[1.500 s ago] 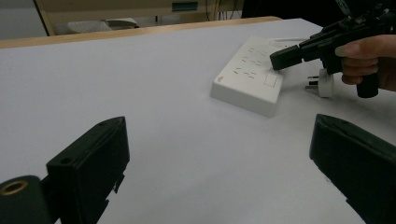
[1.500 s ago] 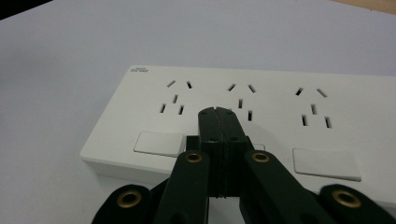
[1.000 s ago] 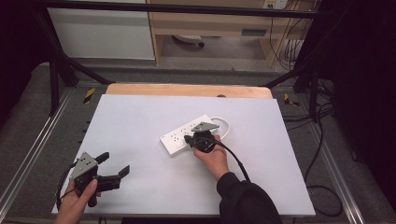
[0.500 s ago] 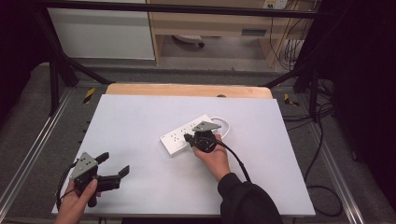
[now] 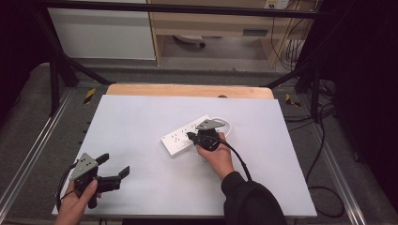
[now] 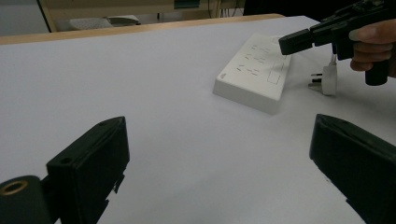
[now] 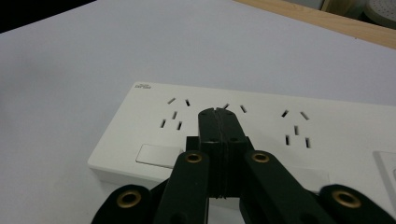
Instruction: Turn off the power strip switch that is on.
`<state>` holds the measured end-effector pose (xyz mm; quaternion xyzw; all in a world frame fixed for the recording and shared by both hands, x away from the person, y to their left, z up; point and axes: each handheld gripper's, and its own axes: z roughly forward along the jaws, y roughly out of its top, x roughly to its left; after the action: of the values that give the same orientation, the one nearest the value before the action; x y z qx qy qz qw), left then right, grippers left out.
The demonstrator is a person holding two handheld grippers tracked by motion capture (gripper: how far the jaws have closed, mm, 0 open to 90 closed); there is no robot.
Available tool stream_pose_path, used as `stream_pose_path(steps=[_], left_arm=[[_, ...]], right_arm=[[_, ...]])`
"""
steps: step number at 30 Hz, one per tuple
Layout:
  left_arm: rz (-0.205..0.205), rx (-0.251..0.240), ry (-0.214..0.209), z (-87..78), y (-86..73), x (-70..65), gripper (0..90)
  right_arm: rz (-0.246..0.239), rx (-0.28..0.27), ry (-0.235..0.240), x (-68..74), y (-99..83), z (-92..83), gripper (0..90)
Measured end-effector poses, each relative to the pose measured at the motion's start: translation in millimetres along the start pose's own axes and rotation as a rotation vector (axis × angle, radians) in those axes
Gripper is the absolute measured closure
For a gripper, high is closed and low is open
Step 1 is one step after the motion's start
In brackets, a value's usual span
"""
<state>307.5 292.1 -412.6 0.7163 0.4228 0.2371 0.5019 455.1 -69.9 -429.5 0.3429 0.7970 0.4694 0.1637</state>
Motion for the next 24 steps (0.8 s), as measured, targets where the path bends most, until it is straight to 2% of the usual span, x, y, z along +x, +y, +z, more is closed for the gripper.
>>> stream_pose_path(steps=[19, 22, 24], left_arm=[[-0.015, 0.005, 0.004, -0.1, -1.0, 1.1, 4.7], [-0.022, 0.005, 0.002, -0.2, -1.5, 1.1, 4.8], [-0.025, 0.006, 0.000, 0.0, -1.5, 1.3, 4.8]], right_arm=[[0.051, -0.036, -0.012, -13.9, 9.5, -12.7, 89.6], [0.069, -0.056, -0.014, -16.7, 11.2, -15.5, 87.3], [0.078, -0.063, -0.010, -17.8, 13.0, -18.6, 82.0]])
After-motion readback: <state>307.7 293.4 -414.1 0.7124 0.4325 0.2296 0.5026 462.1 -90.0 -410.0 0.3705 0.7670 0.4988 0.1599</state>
